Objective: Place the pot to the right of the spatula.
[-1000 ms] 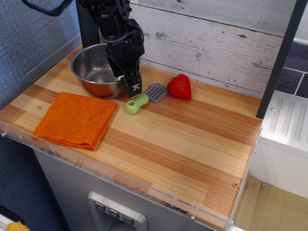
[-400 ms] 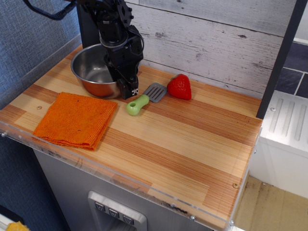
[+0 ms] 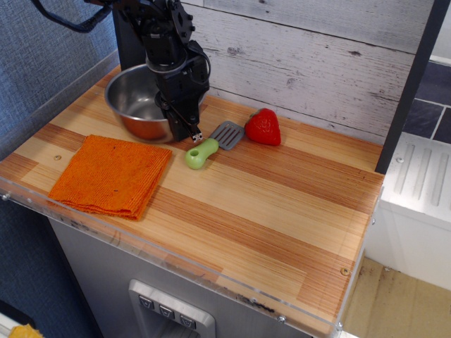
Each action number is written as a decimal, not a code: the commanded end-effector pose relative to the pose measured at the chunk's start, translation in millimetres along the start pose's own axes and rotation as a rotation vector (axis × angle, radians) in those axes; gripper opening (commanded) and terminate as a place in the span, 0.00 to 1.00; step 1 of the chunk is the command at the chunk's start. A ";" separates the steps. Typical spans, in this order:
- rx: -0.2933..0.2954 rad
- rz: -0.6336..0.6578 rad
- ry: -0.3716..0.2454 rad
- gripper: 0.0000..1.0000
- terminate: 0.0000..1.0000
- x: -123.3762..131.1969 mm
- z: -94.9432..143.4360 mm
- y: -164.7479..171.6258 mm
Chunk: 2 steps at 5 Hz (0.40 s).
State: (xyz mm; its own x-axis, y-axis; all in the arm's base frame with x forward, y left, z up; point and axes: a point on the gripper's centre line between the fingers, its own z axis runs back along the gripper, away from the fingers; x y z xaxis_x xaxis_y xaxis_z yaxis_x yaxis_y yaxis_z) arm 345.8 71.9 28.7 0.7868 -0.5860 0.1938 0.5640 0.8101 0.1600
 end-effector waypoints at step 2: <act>0.050 0.007 -0.049 0.00 0.00 2.1 37.9 16.1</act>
State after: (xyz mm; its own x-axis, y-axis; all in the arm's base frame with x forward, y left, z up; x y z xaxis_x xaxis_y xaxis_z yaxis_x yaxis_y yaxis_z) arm 340.9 83.1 42.5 0.7948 -0.5761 0.1907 0.5580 0.8173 0.1436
